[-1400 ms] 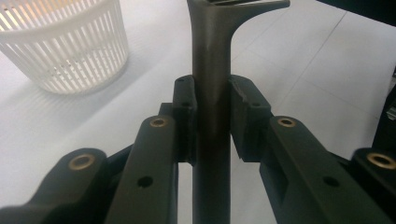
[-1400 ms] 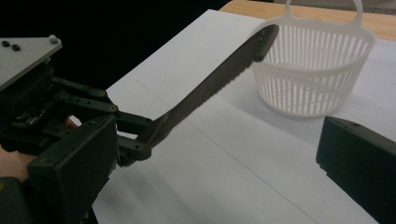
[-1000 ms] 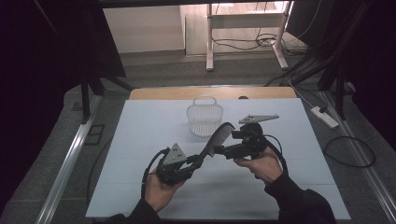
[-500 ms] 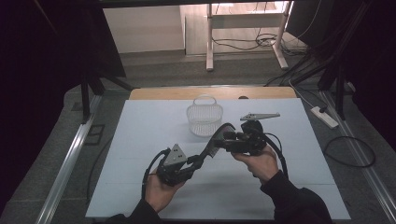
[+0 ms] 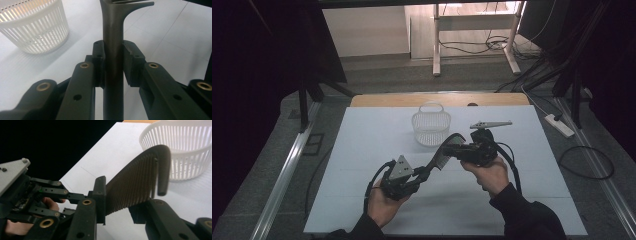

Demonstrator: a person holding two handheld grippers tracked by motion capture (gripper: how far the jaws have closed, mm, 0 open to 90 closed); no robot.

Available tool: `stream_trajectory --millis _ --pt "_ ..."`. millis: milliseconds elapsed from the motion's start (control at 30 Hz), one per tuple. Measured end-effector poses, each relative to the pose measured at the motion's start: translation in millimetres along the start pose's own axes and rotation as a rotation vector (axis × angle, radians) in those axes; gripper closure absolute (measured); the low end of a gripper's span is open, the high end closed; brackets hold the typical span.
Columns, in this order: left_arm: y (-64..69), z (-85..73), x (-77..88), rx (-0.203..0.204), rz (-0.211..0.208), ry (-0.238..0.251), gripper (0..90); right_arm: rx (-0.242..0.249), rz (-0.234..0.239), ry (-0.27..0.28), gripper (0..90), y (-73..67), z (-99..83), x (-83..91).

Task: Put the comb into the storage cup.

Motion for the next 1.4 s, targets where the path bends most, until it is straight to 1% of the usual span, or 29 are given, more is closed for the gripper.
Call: stream_trajectory --millis 67,100,133,200,233,267,300,333,367,400,433,533,567,600,633,700,833,867,933,1000,1100,1133,1200,1267,1300,1333,1367,1400 --pt "0.6 -0.1 -0.4 -0.008 0.014 -0.003 73.0 -0.014 0.004 -0.002 74.0 0.4 -0.1 -0.3" --pt "1.3 -0.2 -0.4 -0.018 0.025 -0.008 73.0 -0.035 0.022 -0.007 75.6 0.8 -0.4 -0.7" --pt "2.0 -0.1 -0.4 -0.026 0.037 -0.014 73.0 -0.056 0.029 -0.005 76.3 1.2 -0.5 -0.9" --pt "2.9 0.2 -0.9 -0.033 0.053 -0.016 73.0 -0.078 0.035 -0.007 77.6 1.9 -0.6 -1.2" --pt "3.5 0.2 -1.2 -0.033 0.060 -0.015 72.9 -0.100 0.047 -0.008 79.1 2.4 -0.6 -1.4" --pt "4.0 0.2 -1.7 -0.045 0.071 -0.023 73.0 -0.119 0.061 -0.010 80.8 2.7 -0.7 -1.5" --pt "4.2 0.1 -2.1 -0.048 0.076 -0.029 72.9 -0.144 0.079 -0.011 81.8 3.5 -1.0 -1.9" --pt "4.2 -0.3 -2.6 -0.049 0.078 -0.035 72.9 -0.162 0.088 -0.011 83.4 3.6 -1.3 -2.1" --pt "4.2 -0.8 -3.7 -0.046 0.075 -0.037 72.8 -0.186 0.111 -0.014 85.9 4.0 -1.5 -2.4" --pt "3.7 -1.1 -4.1 -0.035 0.067 -0.034 72.7 -0.215 0.138 -0.016 86.2 4.4 -1.9 -2.8" --pt "3.0 -1.3 -4.6 -0.028 0.059 -0.034 72.5 -0.216 0.127 -0.014 86.3 4.6 -2.3 -3.0" --pt "1.0 -2.1 -5.3 -0.010 0.040 -0.035 70.0 -0.245 0.149 -0.014 86.4 5.1 -3.3 -3.3" --pt "0.1 -2.2 -5.3 -0.001 0.038 -0.038 64.2 -0.250 0.157 -0.010 86.4 5.2 -3.1 -2.8" --pt "-1.0 -2.4 -5.1 0.004 0.039 -0.035 61.3 -0.251 0.163 -0.012 86.5 5.5 -2.6 -1.8" --pt "-1.8 -2.4 -4.8 0.010 0.035 -0.035 59.2 -0.246 0.165 -0.003 86.4 5.6 -2.0 -0.6" --pt "-4.8 -2.4 -4.0 0.036 0.021 -0.030 51.7 -0.228 0.157 0.007 86.5 5.9 -0.8 2.1" --pt "-8.9 -2.7 -2.8 0.080 -0.024 -0.016 41.3 -0.187 0.136 0.018 86.4 7.6 0.1 6.9" --pt "-10.0 -2.8 -2.0 0.092 -0.037 -0.006 39.3 -0.176 0.133 0.021 86.4 7.7 0.2 7.7" --pt "-11.9 -2.7 -0.2 0.107 -0.049 0.007 36.1 -0.134 0.121 0.035 86.4 7.0 0.6 10.1" --pt "-14.1 -2.6 1.4 0.121 -0.067 0.015 32.1 -0.090 0.098 0.040 86.4 5.9 1.3 11.6" --pt "-16.9 -3.3 3.4 0.134 -0.089 0.014 23.1 -0.051 0.085 0.048 86.4 3.7 2.9 13.9" --pt "-17.6 -3.7 4.3 0.138 -0.097 0.017 22.8 -0.038 0.084 0.055 86.3 3.1 3.6 14.7" --pt "-19.9 -4.4 5.5 0.150 -0.108 0.007 17.3 -0.013 0.087 0.062 86.4 1.6 4.9 16.8" --pt "-21.7 -5.7 7.4 0.159 -0.124 0.006 14.4 0.006 0.086 0.069 86.4 0.7 6.2 18.9" --pt "-22.2 -6.2 8.0 0.157 -0.133 0.004 11.4 0.013 0.087 0.071 86.3 0.6 6.9 20.1" --pt "-23.0 -6.8 9.3 0.150 -0.133 0.001 8.7 0.020 0.087 0.075 86.3 0.5 7.8 21.3" --pt "-23.5 -7.2 10.8 0.150 -0.129 0.003 8.5 0.029 0.085 0.079 86.4 0.6 8.7 22.5" --pt "-24.5 -7.5 12.5 0.152 -0.135 0.006 7.9 0.035 0.081 0.080 86.3 0.6 9.7 24.0"
Point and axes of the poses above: each handheld gripper's, and its own axes: x roughly backward along the jaws, z roughly out of its top, y roughly to its right, the point moved 3 cm from there along -x, roughly forward along the jaws, and after that the axes turned 7 degrees about -x, right-handed, at the moved point
